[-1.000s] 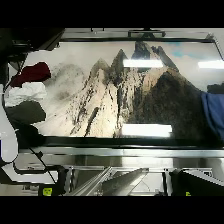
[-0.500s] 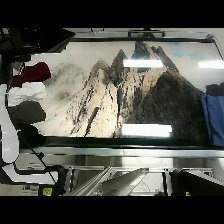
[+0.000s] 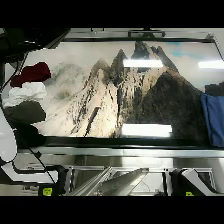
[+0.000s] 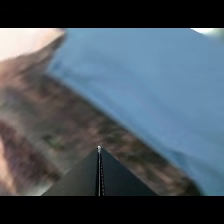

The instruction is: Fold the shirts.

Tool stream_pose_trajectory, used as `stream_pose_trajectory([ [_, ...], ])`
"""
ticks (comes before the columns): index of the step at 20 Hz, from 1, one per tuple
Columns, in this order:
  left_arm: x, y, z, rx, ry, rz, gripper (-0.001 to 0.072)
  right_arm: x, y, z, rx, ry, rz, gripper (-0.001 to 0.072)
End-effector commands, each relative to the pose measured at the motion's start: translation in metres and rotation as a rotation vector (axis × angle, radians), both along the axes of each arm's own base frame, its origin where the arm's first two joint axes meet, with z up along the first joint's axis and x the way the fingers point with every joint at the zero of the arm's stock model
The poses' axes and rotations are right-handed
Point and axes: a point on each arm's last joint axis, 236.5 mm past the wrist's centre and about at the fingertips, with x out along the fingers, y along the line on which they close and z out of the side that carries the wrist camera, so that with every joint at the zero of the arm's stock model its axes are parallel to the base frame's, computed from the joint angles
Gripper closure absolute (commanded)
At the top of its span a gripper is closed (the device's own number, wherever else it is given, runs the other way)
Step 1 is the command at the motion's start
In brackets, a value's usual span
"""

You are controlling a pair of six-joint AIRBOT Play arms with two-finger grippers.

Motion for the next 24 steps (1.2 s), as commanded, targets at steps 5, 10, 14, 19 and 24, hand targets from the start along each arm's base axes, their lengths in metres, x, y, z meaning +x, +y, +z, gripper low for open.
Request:
stream_pose_trajectory([
  [5,-0.015,0.009,-0.107,0.382,0.192,0.125,0.0699,0.046,0.273,0.01,-0.063,0.005,0.831,0.0694],
  [10,-0.105,0.002,-0.227,0.665,0.407,0.212,0.0687,-0.01,0.318,-0.048,-0.17,0.136,0.987,0.0694],
  [14,-0.141,0.001,-0.241,0.656,0.442,0.228,0.0687,-0.01,0.319,-0.047,-0.174,0.132,0.996,0.0694],
  [19,-0.154,0.002,-0.234,0.643,0.393,0.259,0.0688,-0.01,0.32,-0.047,-0.167,0.134,0.995,0.0694],
  [24,-0.153,0.003,-0.223,0.624,0.342,0.302,0.0688,-0.01,0.32,-0.047,-0.167,0.134,0.995,0.0694],
])
